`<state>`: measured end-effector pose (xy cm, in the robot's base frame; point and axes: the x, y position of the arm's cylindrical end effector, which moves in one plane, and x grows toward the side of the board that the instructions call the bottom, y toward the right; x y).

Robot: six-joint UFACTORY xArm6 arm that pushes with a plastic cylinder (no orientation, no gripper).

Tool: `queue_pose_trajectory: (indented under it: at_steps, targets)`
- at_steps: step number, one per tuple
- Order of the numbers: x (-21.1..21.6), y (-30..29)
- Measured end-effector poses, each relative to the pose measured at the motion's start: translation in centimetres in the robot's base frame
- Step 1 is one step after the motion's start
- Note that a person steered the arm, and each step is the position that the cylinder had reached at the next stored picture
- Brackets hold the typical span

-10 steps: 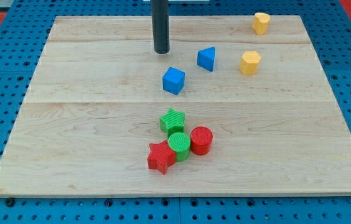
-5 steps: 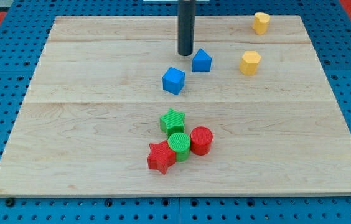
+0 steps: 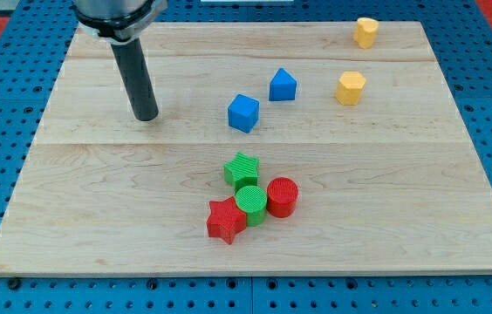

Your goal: Slide blue cube closer to blue triangle

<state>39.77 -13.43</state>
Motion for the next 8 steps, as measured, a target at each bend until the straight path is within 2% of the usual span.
queue_pose_trajectory:
  at_steps: [1,3,5,6,7,8]
  targets:
    - [1.4,2.4]
    - [2.6,11.5]
    - [-0.1,17.9]
    - [2.5,27.0]
    - [-0.6,35.8]
    - [-5.0,36.2]
